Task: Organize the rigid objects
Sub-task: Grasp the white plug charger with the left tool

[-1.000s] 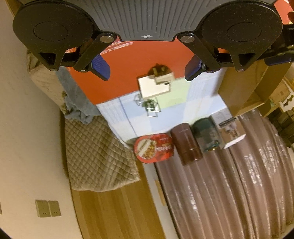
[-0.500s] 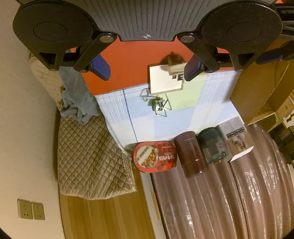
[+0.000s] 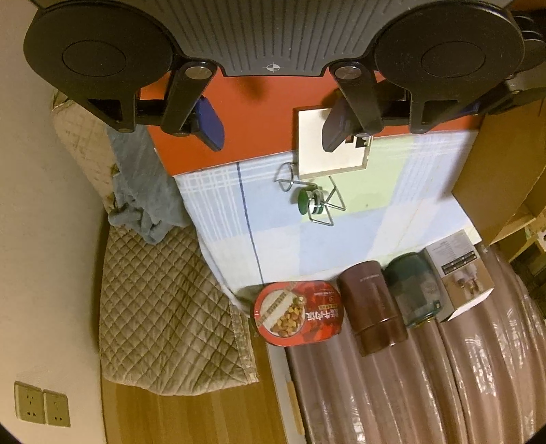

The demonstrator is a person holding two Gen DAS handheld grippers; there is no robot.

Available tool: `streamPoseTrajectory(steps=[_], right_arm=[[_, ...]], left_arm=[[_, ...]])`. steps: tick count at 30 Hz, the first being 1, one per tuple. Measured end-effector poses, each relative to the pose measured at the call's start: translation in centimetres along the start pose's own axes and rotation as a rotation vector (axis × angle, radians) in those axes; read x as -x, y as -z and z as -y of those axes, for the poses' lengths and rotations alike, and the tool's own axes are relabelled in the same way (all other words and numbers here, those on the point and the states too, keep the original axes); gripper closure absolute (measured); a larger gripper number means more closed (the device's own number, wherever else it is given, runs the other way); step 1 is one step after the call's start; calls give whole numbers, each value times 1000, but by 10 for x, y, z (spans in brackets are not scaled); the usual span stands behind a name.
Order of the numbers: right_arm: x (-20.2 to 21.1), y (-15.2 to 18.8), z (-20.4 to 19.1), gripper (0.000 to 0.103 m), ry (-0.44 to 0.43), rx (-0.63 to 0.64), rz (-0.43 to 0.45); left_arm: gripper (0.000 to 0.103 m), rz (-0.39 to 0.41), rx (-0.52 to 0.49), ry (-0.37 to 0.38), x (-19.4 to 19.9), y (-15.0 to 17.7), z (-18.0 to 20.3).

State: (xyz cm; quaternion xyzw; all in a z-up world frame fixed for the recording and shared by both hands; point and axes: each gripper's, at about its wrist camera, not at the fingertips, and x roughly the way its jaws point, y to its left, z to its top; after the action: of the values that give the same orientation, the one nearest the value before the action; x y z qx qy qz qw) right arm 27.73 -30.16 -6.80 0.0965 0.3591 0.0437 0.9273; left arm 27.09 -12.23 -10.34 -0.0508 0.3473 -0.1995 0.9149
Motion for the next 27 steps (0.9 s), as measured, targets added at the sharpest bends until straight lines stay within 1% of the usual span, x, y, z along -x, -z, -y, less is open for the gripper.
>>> streamPoseTrajectory(steps=[1, 7, 9, 11, 13, 14, 20, 23, 27], right_arm=[[-1, -1, 0, 42, 3, -6, -1], [-5, -1, 0, 42, 4, -9, -7], [-5, -1, 1, 42, 9, -15, -6], [-5, -1, 2, 42, 11, -23, -5], [-6, -1, 1, 42, 7, -24, -6], [-6, 0, 0, 42, 6, -21, -6], [-9, 2, -1, 42, 8, -13, -15], [-11, 4, 0, 42, 6, -19, -27], [-14, 6, -5, 42, -11, -11, -43]], left_arm=[[22, -2, 2, 3, -5, -1, 1], [37, -18, 3, -2, -29, -2, 3], [40, -21, 7, -8, -34, 0, 3], [46, -26, 5, -6, -37, 1, 3], [48, -32, 3, -5, -39, 2, 3], [51, -35, 5, 1, -40, 2, 2], [55, -23, 9, -4, -33, 4, 0], [56, -20, 9, -11, -21, 8, -5], [56, -12, 11, -40, -1, 16, -17]])
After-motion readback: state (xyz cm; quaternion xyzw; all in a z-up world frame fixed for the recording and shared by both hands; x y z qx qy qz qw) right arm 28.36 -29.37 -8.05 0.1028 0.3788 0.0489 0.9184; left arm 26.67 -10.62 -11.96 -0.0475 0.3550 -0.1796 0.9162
